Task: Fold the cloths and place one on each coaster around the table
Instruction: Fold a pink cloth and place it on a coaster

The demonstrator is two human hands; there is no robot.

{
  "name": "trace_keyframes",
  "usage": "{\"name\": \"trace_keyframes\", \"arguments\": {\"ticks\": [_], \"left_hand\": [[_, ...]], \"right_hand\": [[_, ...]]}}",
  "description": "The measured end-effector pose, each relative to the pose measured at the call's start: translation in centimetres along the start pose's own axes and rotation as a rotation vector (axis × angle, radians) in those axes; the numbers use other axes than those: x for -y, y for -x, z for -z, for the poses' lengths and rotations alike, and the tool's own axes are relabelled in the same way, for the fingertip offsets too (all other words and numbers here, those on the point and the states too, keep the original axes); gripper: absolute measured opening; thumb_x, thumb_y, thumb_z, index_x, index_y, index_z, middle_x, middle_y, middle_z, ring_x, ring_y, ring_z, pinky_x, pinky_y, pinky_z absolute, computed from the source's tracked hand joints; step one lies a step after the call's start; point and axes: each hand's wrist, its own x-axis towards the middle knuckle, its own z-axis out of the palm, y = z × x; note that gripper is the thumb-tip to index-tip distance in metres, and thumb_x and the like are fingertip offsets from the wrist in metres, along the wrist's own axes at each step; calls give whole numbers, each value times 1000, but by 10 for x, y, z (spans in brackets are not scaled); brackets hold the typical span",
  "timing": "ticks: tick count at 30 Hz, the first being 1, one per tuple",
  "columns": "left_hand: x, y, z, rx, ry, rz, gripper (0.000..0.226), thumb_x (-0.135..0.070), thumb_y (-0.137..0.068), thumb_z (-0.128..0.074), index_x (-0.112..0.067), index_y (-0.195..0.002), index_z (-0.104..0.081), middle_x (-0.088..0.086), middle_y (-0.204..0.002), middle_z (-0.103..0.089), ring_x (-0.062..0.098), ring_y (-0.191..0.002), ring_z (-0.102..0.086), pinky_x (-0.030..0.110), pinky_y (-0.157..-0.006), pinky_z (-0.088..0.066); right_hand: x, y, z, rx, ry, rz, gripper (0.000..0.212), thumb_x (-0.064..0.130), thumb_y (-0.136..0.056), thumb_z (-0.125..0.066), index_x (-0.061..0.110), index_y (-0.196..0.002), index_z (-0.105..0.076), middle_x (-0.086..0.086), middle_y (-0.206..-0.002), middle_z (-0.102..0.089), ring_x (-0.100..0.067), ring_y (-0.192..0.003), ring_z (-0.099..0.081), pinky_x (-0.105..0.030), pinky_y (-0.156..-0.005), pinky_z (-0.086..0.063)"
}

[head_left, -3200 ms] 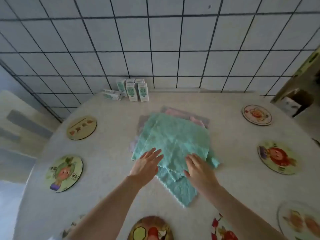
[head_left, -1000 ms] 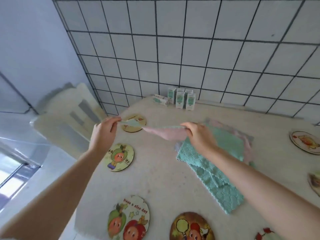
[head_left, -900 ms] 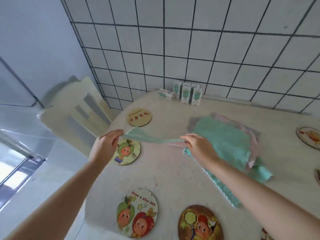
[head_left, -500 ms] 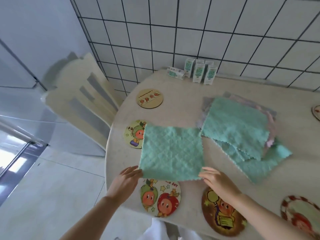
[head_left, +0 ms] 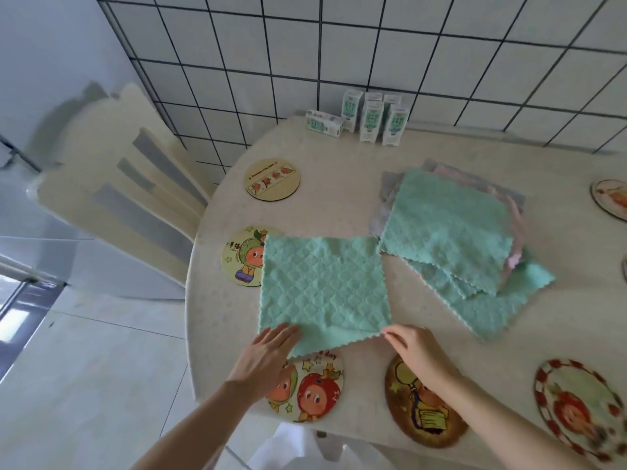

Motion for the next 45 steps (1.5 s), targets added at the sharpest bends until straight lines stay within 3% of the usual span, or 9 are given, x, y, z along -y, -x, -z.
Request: {"name": "trace_keyframes", "arguments": {"ticks": [5,10,13,15,20,22,29,37,45], "left_hand": [[6,-12,11,-86,161,37,60,-17,-65,-85,-20,-121,-64,-4,-123,-65,12,-109,-64,30,-99,-46],[36,-28,43,21,454,331,22,-16,-92,-59,-16,-112,-68,-3,-105,-71,3,-80,-68,1,-78,-44],[63,-52,64,21,676,575,13,-12,-86,-65,-5,-95,-71,8,-84,-72,12,-63,-61,23,-64,-57],[76,-71,78,-55,878,730,4,-5,-84,-66,-1,-84,-69,11,-80,-67,22,-70,-61,34,-66,-58],[88,-116,93,-191,1194,904,20,2,-85,-63,-5,-103,-67,7,-81,-67,19,-68,-64,16,-53,-54],[92,-131,88,-224,1177,949,18,1,-86,-62,-11,-97,-69,6,-73,-65,16,-59,-59,16,-50,-50],[117,-157,69,-189,1045,1031,15,-9,-81,-67,-18,-70,-71,20,-72,-65,23,-61,-57,53,-75,-55],[122,-166,67,-176,896,986,9,-15,-86,-63,-14,-77,-66,8,-66,-66,25,-54,-61,46,-64,-59],[125,-175,60,-188,787,997,12,-24,-87,-63,-16,-78,-64,3,-63,-65,27,-59,-63,43,-61,-57]], "right_hand": [[-3,-15,15,-6,-92,-40,16,16,-88,-63,17,-103,-69,13,-86,-69,5,-73,-64,-17,-72,-54],[-7,-39,30,36,-135,-62,8,19,-85,-66,22,-92,-67,15,-76,-66,1,-66,-63,-17,-64,-53],[-4,-66,40,5,-160,-96,6,16,-84,-68,21,-85,-65,15,-72,-63,1,-61,-61,-15,-63,-51],[-2,-89,45,-60,-201,-140,3,15,-82,-70,16,-82,-67,9,-71,-65,-6,-65,-63,-19,-63,-53],[-9,-147,43,-172,-306,-265,5,14,-84,-67,11,-87,-71,3,-78,-69,-12,-70,-62,-25,-67,-49],[-14,-169,38,-181,-338,-306,9,10,-84,-66,8,-91,-72,-2,-83,-71,-17,-74,-65,-28,-70,-51],[-28,-213,23,-171,-374,-431,9,7,-77,-72,3,-85,-70,-12,-76,-69,-26,-74,-65,-37,-73,-52],[-31,-229,20,-110,-286,-470,14,16,-80,-72,14,-73,-60,0,-60,-57,-17,-58,-51,-24,-51,-34],[-25,-233,24,-98,-196,-469,22,23,-80,-71,11,-68,-57,3,-55,-53,-18,-56,-51,-23,-47,-30]]}}
